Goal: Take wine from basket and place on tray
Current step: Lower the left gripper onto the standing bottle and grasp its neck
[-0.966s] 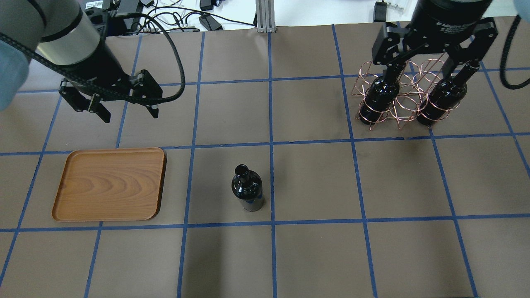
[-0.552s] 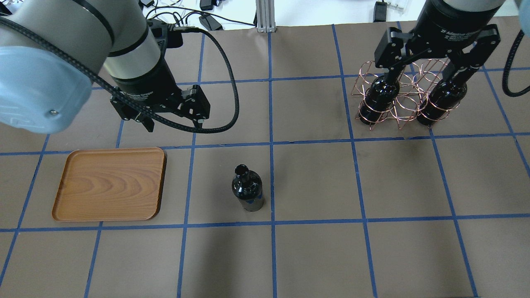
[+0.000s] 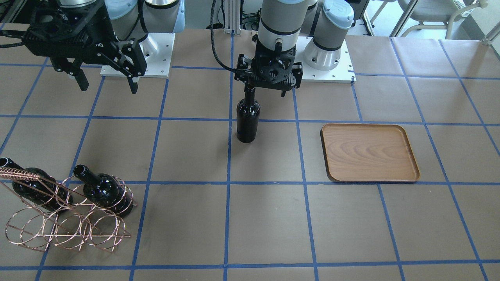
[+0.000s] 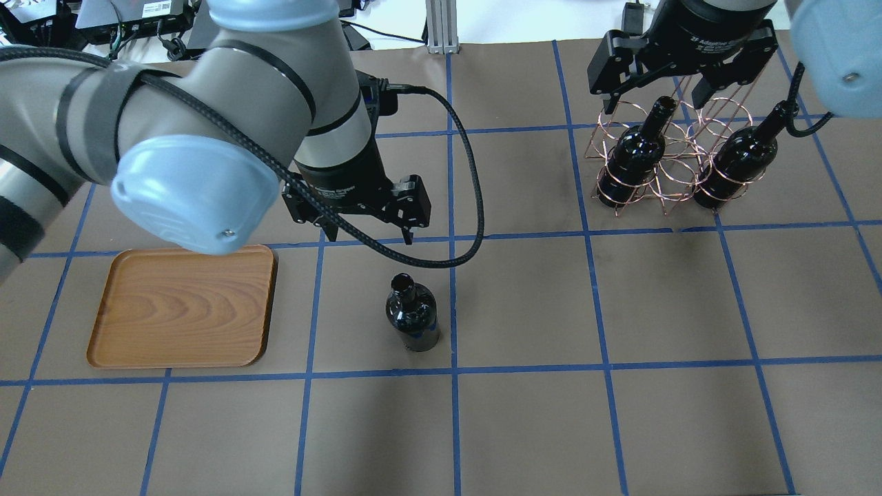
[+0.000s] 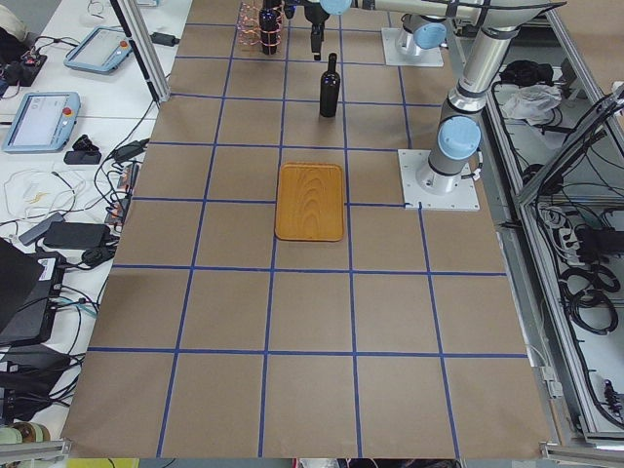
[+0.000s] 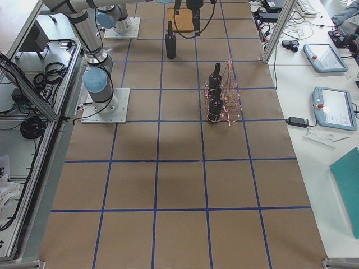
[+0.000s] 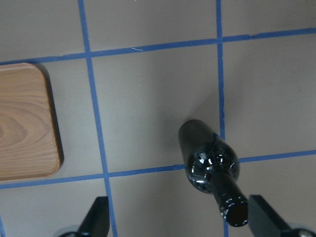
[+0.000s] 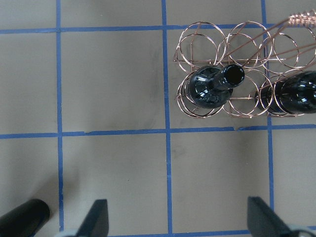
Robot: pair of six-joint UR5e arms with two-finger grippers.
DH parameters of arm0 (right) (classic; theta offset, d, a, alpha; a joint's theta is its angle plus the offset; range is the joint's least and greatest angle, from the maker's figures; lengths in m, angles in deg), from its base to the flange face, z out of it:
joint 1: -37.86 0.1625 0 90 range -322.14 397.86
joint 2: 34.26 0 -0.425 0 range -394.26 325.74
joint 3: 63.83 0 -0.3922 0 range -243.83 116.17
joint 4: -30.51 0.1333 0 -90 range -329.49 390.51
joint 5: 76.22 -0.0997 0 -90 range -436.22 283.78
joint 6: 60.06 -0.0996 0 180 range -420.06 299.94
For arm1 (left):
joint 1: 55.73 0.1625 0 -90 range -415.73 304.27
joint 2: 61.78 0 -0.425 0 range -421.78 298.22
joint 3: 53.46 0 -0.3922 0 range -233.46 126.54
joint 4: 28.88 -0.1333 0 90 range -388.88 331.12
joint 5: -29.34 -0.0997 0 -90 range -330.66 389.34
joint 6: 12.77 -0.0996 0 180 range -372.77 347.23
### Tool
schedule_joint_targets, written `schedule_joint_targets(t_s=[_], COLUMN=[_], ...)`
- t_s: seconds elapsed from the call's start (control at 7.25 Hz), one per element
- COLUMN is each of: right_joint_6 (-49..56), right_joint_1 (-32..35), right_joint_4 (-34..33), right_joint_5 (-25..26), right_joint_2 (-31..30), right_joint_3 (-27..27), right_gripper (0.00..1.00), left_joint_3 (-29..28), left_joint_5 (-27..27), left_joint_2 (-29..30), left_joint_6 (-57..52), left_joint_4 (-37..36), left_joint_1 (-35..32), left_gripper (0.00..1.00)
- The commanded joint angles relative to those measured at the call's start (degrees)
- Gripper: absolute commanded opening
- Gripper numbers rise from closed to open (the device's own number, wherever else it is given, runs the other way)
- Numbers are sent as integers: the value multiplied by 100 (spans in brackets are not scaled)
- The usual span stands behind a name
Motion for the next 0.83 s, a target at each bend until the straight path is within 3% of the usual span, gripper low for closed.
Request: schedule_joint_targets(t_s=[0.0, 0.41, 0.55, 0.69], right_joint_6=[160, 494, 495, 495], right_joint_1=[54, 54, 54, 54], right_joint_4=[43, 61, 200, 463], right_joint_5=[4, -66, -83, -240], right_joint_2=[52, 61, 61, 61], right_joint_3=[11, 38, 37, 37], right_gripper=[100, 100, 100, 100], left_joint_3=[401, 455, 455, 455], left_joint_5=[34, 52, 52, 43], left_joint_2=[86, 227, 227, 227], left_joint_6=[39, 74, 65, 48], left_joint_4=[-253, -228, -202, -158], left_joint_1=[-214, -434, -435, -435], left_gripper=[95, 91, 79, 76])
